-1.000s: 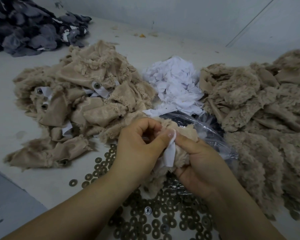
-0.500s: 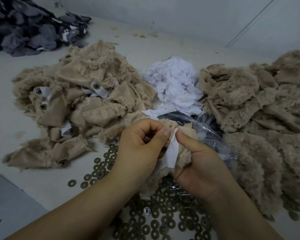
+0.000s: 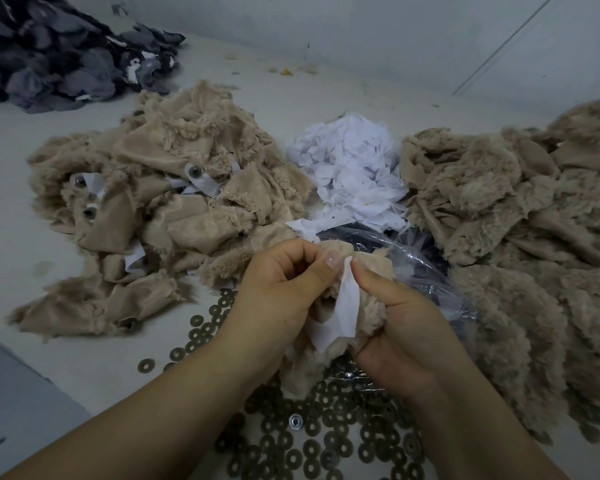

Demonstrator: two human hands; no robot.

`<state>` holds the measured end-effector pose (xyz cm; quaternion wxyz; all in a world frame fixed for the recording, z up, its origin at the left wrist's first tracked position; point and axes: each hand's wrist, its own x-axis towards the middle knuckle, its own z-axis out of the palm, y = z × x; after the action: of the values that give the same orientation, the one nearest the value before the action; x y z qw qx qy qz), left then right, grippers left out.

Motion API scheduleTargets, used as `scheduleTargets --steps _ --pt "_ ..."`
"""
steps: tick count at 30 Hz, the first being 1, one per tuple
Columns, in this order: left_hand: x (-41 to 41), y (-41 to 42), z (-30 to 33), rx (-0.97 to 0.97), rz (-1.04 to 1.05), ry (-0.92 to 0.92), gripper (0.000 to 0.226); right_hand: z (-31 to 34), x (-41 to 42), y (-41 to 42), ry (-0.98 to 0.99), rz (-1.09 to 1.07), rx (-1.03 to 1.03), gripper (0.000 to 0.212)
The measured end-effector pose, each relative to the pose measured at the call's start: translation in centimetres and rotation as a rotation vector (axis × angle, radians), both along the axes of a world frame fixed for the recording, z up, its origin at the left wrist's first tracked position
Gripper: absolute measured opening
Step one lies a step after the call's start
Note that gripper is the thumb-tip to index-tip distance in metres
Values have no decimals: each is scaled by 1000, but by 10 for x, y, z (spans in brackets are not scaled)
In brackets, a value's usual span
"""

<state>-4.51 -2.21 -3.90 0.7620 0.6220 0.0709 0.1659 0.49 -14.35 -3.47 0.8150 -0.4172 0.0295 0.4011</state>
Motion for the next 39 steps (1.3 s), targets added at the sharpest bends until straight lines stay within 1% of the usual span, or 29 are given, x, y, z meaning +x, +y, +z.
scheduleTargets --steps 3,6,11,14,16,19,22,25,28,30,31,33,34,35,36,39 --pt "1 0 -1 -99 -32 28 27 -2 0 -1 1 15 -9 56" --pt "2 1 1 -198 -54 42 20 0 -1 0 -4 7 -2 55" --pt "2 -3 7 -134 24 1 27 0 -6 3 -56 -11 50 46" --pt "3 -2 9 -117 48 2 38 -1 -7 6 -53 -19 28 49" --pt "3 -3 9 -114 28 -8 41 -3 -7 5 -13 -7 40 54" --pt "2 -8 7 -84 31 -24 39 -3 -6 3 25 0 71 58" --pt "2 -8 5 -73 35 -14 35 0 -4 2 15 13 68 56" --pt "1 -5 6 -106 -14 -25 26 0 -2 2 -2 12 100 55" --pt "3 -1 5 -88 -43 -20 18 -2 1 0 -23 6 89 53" --pt "5 1 5 -117 -39 -12 16 -2 3 -3 -15 36 135 47" --pt "5 3 5 -148 -34 -6 17 -2 4 -4 -7 60 190 47" --pt "7 6 5 -183 -10 14 23 0 7 -7 2 106 334 60" --pt "7 8 5 -183 2 25 24 1 8 -7 -5 113 374 65" --pt "7 9 5 -184 9 34 23 0 9 -7 -29 113 376 65" --pt "7 10 4 -185 14 42 23 -2 10 -6 -61 114 363 61" --pt "5 13 5 -173 22 63 26 -5 8 -4 -169 74 249 36"
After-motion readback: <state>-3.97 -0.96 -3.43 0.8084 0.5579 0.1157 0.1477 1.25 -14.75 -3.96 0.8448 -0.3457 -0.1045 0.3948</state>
